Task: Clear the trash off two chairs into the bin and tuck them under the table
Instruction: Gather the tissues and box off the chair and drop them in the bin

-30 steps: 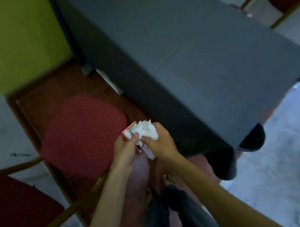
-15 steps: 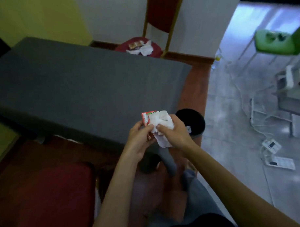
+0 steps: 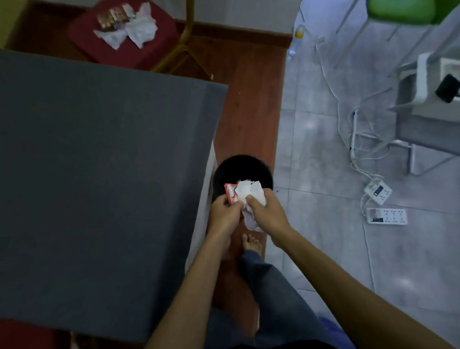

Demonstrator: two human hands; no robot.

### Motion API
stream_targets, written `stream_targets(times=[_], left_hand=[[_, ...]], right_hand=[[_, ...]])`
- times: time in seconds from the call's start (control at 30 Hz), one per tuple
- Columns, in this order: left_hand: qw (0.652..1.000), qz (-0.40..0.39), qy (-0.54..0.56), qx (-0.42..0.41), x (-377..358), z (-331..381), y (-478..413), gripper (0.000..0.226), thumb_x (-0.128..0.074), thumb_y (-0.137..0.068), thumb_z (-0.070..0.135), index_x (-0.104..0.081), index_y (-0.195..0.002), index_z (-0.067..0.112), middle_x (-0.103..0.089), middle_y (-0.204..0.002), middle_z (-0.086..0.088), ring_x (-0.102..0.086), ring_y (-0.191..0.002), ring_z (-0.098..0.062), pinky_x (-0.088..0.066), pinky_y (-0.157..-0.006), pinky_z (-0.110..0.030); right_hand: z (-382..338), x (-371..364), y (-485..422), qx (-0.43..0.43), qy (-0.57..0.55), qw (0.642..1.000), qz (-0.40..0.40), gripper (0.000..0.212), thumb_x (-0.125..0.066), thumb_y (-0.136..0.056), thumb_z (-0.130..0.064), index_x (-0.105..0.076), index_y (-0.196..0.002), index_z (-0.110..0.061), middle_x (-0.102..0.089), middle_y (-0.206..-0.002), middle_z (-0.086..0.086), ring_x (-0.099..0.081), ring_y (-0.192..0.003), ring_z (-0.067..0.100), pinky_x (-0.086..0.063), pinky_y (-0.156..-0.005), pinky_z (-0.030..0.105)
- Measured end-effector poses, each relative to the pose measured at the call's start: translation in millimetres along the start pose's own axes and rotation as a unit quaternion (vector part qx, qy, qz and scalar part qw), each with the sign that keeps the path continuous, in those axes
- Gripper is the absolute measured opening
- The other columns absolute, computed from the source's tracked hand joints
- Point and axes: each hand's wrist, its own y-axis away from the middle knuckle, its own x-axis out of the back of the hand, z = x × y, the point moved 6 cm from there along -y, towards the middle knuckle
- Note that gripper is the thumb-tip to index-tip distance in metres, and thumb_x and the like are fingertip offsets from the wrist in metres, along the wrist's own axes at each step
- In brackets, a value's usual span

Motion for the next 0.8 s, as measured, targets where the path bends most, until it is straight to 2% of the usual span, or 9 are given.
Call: stream_targets(times=[0.13,0.2,0.27,0.33,0.4,0.5,0.63,0.7,0.8], left_hand=[[0.998,0.035,0.007,0.058,-23,-14,-71,0.009,-0.064,-0.084,0.014,-0.071,-0.086,0.020,-0.074,-0.078,0.000,-0.073,-0.076,-0.019,-0.060,-0.075,-0.037],[0.995,0.039,-0.006,0.089,-31,-29,-115,0.011,-0.066,-0.079,0.021,-0.070,-0.090,0.021,-0.075,-0.083,-0.002,-0.074,-0.079,-0.021,-0.062,-0.079,-0.042],[0.993,0.028,-0.025,0.114,-39,-53,-168,0.028,-0.066,-0.074,0.029,-0.066,-0.100,0.020,-0.075,-0.093,-0.006,-0.074,-0.084,-0.024,-0.062,-0.079,-0.049],[0.991,0.018,-0.046,0.122,-50,-75,-222,0.021,-0.066,-0.073,0.030,-0.065,-0.092,0.020,-0.074,-0.095,-0.011,-0.073,-0.088,-0.029,-0.061,-0.080,-0.053],[0.989,0.013,-0.053,0.137,-61,-95,-270,0.013,-0.064,-0.081,0.030,-0.068,-0.084,0.018,-0.075,-0.092,-0.014,-0.072,-0.090,-0.032,-0.061,-0.083,-0.052],[0.984,0.024,-0.067,0.164,-69,-129,-327,0.027,-0.058,-0.092,0.037,-0.073,-0.083,0.016,-0.076,-0.088,-0.011,-0.072,-0.087,-0.030,-0.061,-0.082,-0.043],[0.977,0.053,-0.101,0.182,-69,-160,-359,0.021,-0.048,-0.097,0.022,-0.059,-0.079,0.021,-0.057,-0.078,-0.002,-0.061,-0.088,-0.029,-0.056,-0.091,-0.048],[0.975,0.043,-0.113,0.189,-71,-165,-360,0.015,-0.046,-0.098,0.019,-0.060,-0.092,0.021,-0.057,-0.085,0.000,-0.061,-0.097,-0.028,-0.057,-0.093,-0.047],[0.977,0.025,-0.123,0.173,-73,-155,-343,0.034,-0.045,-0.095,0.018,-0.063,-0.124,0.020,-0.064,-0.120,-0.007,-0.063,-0.109,-0.029,-0.058,-0.092,-0.045]], right_hand=[[24,-8,-85,-0.051,0.029,0.998,-0.033,0.038,-0.058,-0.096,-0.034,-0.053,-0.130,-0.018,-0.064,-0.113,0.001,-0.062,-0.101,0.021,-0.054,-0.089,0.040],[41,-17,-127,-0.073,0.036,0.996,-0.042,0.038,-0.060,-0.093,-0.034,-0.053,-0.128,-0.019,-0.064,-0.111,0.002,-0.064,-0.099,0.021,-0.057,-0.087,0.041],[65,-30,-168,-0.089,0.042,0.994,-0.047,0.039,-0.060,-0.092,-0.034,-0.054,-0.128,-0.018,-0.063,-0.109,0.002,-0.063,-0.094,0.020,-0.058,-0.081,0.039],[98,-45,-213,-0.102,0.043,0.992,-0.052,0.043,-0.059,-0.091,-0.037,-0.055,-0.128,-0.017,-0.065,-0.111,0.004,-0.066,-0.099,0.024,-0.060,-0.086,0.044],[134,-62,-256,-0.123,0.038,0.990,-0.055,0.047,-0.058,-0.091,-0.041,-0.056,-0.131,-0.015,-0.067,-0.116,0.009,-0.067,-0.105,0.030,-0.058,-0.092,0.050],[182,-81,-310,-0.164,0.004,0.985,-0.055,0.064,-0.057,-0.086,-0.051,-0.050,-0.144,-0.024,-0.063,-0.136,0.008,-0.063,-0.118,0.032,-0.055,-0.099,0.054],[212,-91,-344,-0.189,0.004,0.979,-0.074,0.063,-0.057,-0.095,-0.048,-0.041,-0.153,-0.032,-0.059,-0.141,0.006,-0.064,-0.116,0.032,-0.055,-0.100,0.052],[214,-90,-346,-0.184,0.015,0.980,-0.072,0.057,-0.057,-0.094,-0.048,-0.047,-0.149,-0.034,-0.062,-0.140,0.008,-0.065,-0.114,0.032,-0.056,-0.099,0.053],[201,-82,-334,-0.155,0.035,0.985,-0.074,0.051,-0.056,-0.092,-0.045,-0.052,-0.142,-0.037,-0.067,-0.130,0.013,-0.064,-0.098,0.025,-0.058,-0.090,0.046]])
